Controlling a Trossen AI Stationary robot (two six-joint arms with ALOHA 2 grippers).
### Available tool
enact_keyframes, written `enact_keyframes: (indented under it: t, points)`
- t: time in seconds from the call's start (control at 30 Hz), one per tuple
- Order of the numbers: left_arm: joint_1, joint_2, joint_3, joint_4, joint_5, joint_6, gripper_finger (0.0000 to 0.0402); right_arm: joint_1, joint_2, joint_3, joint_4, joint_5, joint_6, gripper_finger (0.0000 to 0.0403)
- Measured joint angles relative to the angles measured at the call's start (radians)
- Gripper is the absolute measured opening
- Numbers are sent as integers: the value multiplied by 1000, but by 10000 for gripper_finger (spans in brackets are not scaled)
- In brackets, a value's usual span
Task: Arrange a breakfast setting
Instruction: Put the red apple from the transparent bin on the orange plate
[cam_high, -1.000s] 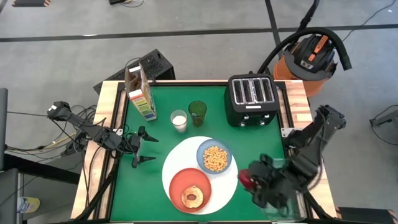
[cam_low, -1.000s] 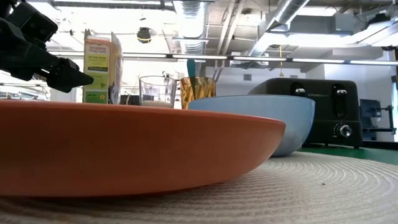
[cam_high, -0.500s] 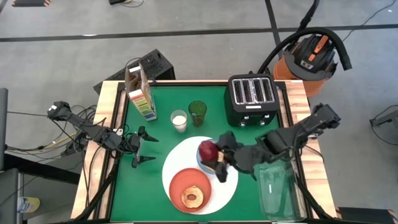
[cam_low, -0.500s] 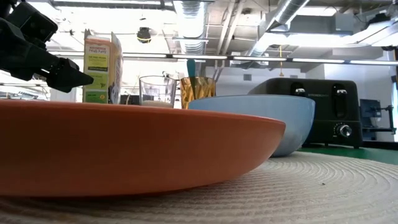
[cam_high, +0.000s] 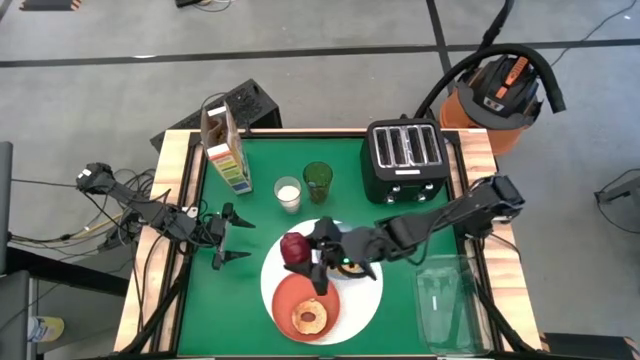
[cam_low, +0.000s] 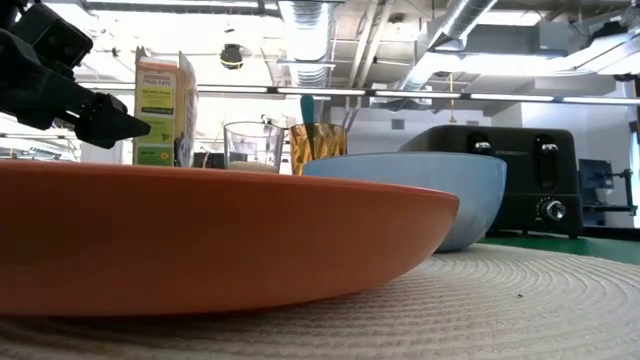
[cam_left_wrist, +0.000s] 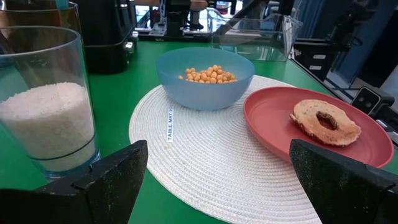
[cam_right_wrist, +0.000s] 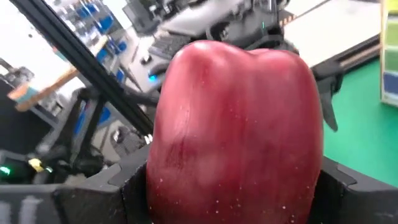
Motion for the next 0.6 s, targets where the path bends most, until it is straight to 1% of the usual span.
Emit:
enact_keyframes:
  t: [0.17,0.3,0.6]
  points:
    - [0,0,0,0,0,0,378,-16,48,0,-3,-67,0,302]
    - [0,0,0,0,0,0,378,-23,89,0,0,-100,10,302]
    - [0,0,0,0,0,0,378,-21,184,0,-44,-187,160,302]
